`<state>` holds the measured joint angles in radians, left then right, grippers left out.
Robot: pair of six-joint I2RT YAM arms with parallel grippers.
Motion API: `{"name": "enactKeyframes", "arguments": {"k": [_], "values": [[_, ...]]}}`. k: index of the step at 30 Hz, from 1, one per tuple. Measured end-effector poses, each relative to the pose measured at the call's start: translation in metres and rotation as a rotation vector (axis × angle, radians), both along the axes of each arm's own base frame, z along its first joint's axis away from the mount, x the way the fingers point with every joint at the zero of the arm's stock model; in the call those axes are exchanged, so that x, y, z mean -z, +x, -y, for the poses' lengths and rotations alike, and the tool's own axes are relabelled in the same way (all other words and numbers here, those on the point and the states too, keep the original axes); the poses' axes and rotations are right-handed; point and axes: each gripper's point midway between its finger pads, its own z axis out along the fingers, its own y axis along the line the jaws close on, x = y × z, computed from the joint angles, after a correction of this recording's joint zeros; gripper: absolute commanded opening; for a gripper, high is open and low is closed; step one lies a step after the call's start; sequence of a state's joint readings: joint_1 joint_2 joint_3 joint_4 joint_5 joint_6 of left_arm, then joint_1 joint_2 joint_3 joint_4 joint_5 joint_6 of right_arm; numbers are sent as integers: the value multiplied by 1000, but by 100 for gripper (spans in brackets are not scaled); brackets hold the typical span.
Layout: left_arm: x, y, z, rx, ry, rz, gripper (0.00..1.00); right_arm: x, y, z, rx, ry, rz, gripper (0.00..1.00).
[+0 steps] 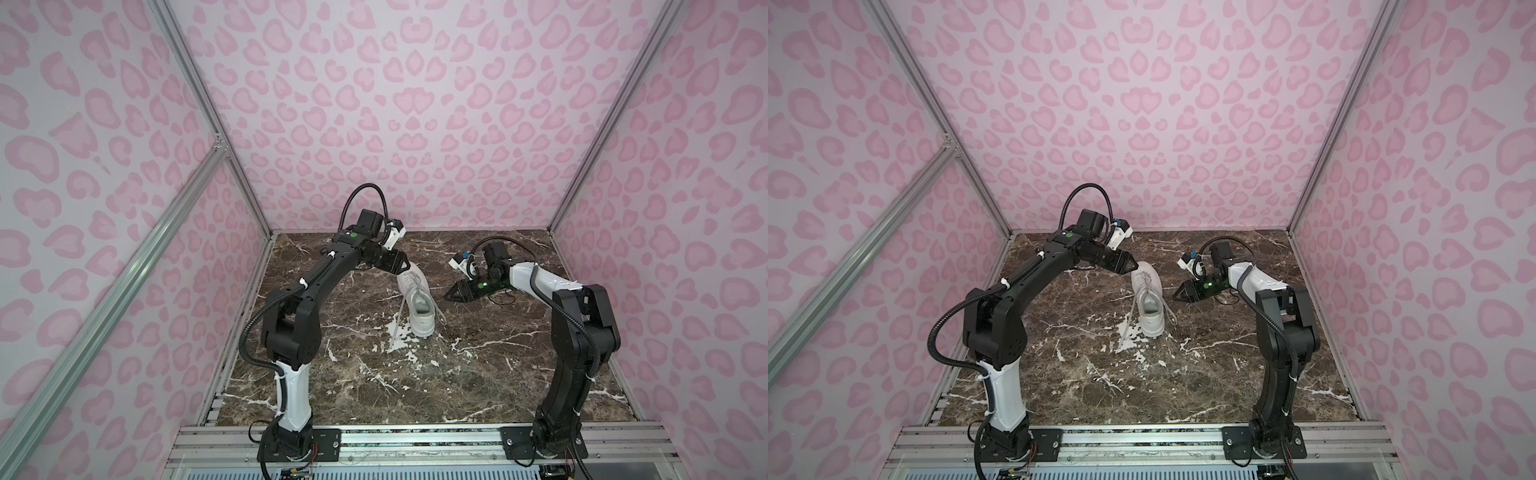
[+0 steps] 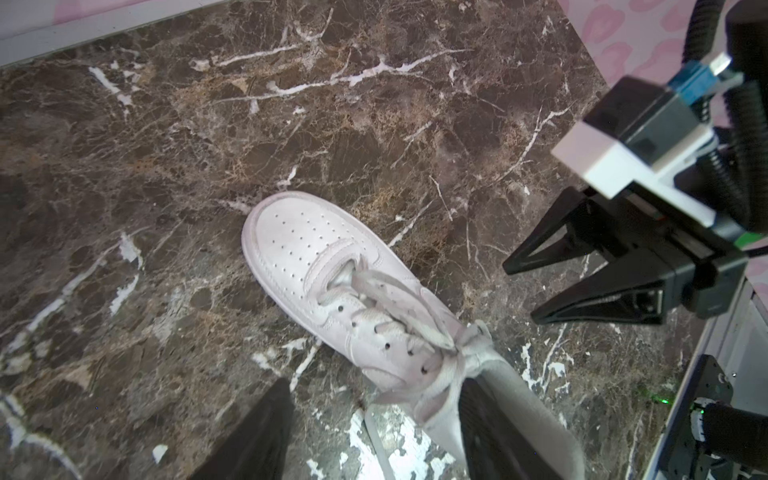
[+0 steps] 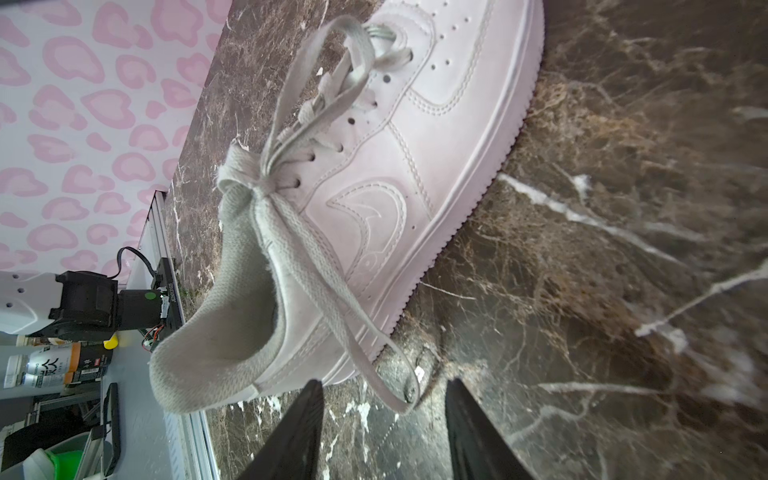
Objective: Tie the shoes
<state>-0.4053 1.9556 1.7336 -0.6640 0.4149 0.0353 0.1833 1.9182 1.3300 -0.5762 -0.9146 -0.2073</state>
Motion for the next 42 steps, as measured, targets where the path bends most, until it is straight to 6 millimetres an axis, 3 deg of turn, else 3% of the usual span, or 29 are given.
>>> {"name": "enactKeyframes", "arguments": {"k": [5,10,12,19,33,42], "values": [[38,-36,-25,-42,150,-44,65,-2,4,4,21,-18,9,48],[82,-91,-41,-69,258,-105,65,-10,8,5,38,-21,33,47],[97,-100,-49,-105,293,-119,65,-12,9,5,41,-25,42,46],[121,-105,-31,-122,330,-85,63,-26,10,6,50,-24,73,45],[146,-124,-27,-145,438,-64,55,-29,7,9,63,-26,80,44],[156,-134,-20,-156,453,-46,30,-30,5,11,71,-28,82,43]]}}
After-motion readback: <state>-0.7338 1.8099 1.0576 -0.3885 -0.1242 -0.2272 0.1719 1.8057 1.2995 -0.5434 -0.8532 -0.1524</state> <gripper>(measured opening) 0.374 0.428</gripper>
